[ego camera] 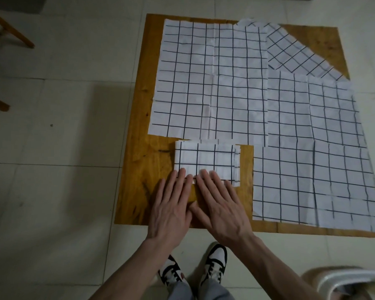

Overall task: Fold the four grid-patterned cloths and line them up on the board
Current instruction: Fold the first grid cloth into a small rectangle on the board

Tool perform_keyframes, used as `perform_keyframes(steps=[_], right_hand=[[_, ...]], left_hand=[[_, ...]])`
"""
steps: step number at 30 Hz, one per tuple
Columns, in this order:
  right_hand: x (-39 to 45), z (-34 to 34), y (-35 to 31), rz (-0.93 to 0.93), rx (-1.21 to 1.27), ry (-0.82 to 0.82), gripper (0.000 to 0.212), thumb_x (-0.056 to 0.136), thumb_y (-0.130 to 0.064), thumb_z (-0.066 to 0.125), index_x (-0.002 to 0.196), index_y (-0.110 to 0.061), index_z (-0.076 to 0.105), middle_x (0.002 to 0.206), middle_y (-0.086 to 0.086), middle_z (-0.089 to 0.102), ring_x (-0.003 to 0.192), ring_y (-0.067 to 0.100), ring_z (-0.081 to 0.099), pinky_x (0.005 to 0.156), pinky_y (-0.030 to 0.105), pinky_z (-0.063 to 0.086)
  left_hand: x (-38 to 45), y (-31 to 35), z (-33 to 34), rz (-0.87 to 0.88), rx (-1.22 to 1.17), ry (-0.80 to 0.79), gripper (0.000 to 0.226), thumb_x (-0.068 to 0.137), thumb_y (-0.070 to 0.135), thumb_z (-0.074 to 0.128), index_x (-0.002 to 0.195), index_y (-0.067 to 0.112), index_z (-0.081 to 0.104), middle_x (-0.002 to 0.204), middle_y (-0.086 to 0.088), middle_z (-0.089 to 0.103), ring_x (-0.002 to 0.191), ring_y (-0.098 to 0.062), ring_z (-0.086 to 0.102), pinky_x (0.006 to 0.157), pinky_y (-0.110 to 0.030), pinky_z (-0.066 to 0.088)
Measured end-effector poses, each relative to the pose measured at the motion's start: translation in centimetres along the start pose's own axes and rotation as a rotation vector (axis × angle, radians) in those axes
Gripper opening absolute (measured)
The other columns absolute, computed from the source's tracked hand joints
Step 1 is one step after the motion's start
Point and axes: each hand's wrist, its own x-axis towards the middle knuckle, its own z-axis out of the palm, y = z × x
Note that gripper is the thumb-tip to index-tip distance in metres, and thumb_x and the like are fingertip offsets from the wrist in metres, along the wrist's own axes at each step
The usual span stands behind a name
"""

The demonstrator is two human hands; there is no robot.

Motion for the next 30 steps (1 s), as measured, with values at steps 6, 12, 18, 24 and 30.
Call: perform_keyframes(steps=[6,12,18,24,30], right_hand=[[-0.1,-0.2,0.5,-0.028,0.011,0.005,0.075,0.105,-0.069,0.015,0.164,-0.029,-0.009,0.171,-0.01,-0.015,0.157,0.011,-0.017,0.128,0.042,-0.001],[-1.0,-0.2,2.2,0.012,-0.009,0.04,0.078,0.105,-0.069,0.018,0.165,-0.025,-0.006,0.172,-0.006,-0.01,0.158,0.011,-0.01,0.127,0.044,0.007],[-2.0,0.0,3.5,0.063,-0.049,0.065,0.088,0.103,-0.071,0.026,0.165,-0.014,-0.001,0.173,0.003,-0.004,0.16,0.016,-0.004,0.128,0.043,0.009],[-2.0,-0.2,3.4,0.072,-0.032,0.05,0.087,0.103,-0.071,0.021,0.165,-0.014,-0.002,0.173,0.003,-0.006,0.159,0.015,-0.008,0.128,0.042,0.006],[-2.0,-0.4,3.4,0.068,-0.018,0.031,0.086,0.103,-0.073,0.014,0.164,-0.016,-0.006,0.172,0.001,-0.011,0.158,0.014,-0.013,0.127,0.042,0.004]], left_hand=[[0.0,-0.7,-0.2,0.029,0.015,-0.012,0.072,0.104,0.056,0.013,0.166,0.019,0.008,0.174,-0.01,0.0,0.161,-0.027,0.002,0.126,-0.057,0.022],[-0.1,-1.1,-0.5,0.053,0.0,-0.013,0.069,0.108,0.057,0.013,0.166,0.021,0.004,0.174,-0.008,-0.002,0.161,-0.024,-0.002,0.126,-0.055,0.021],[-0.2,-0.9,-0.4,0.037,-0.043,-0.007,0.068,0.108,0.056,0.015,0.166,0.022,0.004,0.174,-0.007,-0.002,0.161,-0.023,-0.002,0.127,-0.055,0.019],[-0.4,-0.8,-0.6,-0.072,-0.288,0.078,0.063,0.11,0.046,0.028,0.166,0.021,0.014,0.175,-0.001,0.007,0.161,-0.02,0.007,0.127,-0.052,0.023],[-0.1,-0.5,-1.6,-0.273,-0.341,0.159,0.061,0.108,0.041,0.028,0.163,0.013,0.023,0.171,-0.006,0.02,0.157,-0.022,0.022,0.122,-0.052,0.033]])
